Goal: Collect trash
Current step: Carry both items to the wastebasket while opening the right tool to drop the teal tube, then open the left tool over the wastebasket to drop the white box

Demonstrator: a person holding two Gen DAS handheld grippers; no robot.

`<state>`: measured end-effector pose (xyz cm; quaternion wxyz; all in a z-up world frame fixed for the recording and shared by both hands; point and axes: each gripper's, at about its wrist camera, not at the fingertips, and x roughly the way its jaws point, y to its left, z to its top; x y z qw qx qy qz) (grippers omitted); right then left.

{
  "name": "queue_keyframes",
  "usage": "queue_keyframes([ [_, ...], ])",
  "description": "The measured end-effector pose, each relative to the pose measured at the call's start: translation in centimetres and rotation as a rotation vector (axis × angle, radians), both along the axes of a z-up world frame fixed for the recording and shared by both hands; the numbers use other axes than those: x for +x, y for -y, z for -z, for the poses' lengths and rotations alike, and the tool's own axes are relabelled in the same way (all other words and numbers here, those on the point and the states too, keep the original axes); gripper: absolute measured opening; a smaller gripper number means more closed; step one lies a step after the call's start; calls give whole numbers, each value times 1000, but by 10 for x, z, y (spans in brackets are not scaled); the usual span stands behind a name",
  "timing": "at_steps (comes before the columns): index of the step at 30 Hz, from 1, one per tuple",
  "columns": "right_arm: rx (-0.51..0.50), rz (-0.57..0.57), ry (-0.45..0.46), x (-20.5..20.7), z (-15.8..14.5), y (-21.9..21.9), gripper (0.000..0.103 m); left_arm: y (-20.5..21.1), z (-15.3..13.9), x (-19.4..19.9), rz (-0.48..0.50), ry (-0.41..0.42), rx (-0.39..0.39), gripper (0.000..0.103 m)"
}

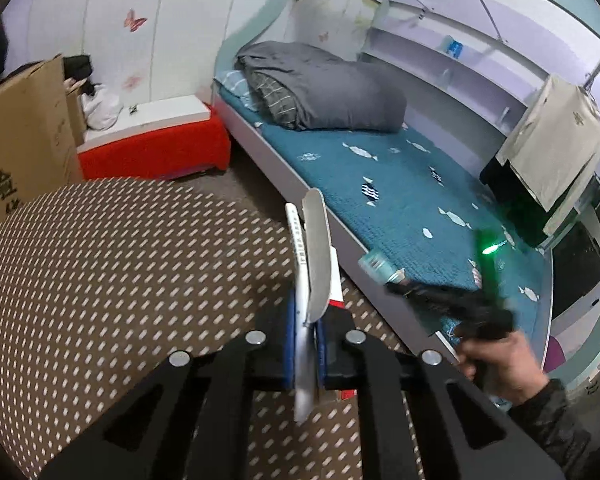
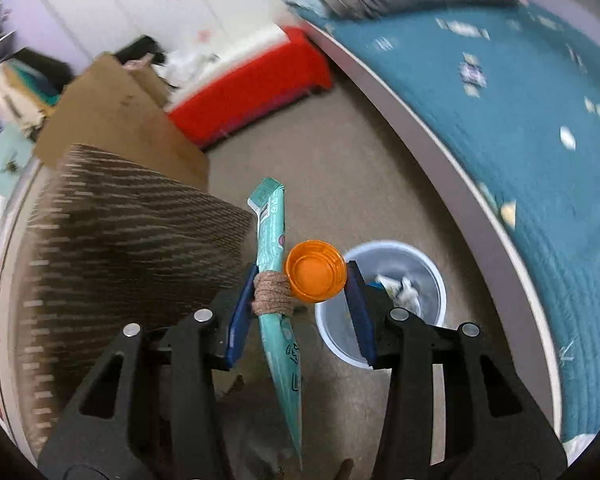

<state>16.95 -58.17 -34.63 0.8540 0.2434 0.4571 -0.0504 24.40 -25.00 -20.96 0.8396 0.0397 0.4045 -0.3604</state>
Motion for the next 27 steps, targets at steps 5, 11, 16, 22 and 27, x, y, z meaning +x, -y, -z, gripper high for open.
queue_keyframes([
  [5,77,68,-81,18,60,29,43,42,-3,5,29,9,32,8],
  [11,168,167,-149,28,113,55,81,103,8,14,77,-13,102,8],
  [16,190,247,-84,3,96,74,84,154,30,19,130,-49,179,8],
  [22,125,292,44,-40,38,89,89,212,67,26,200,-115,299,8],
  [27,108,305,116,-62,2,89,91,247,101,33,249,-189,395,16],
])
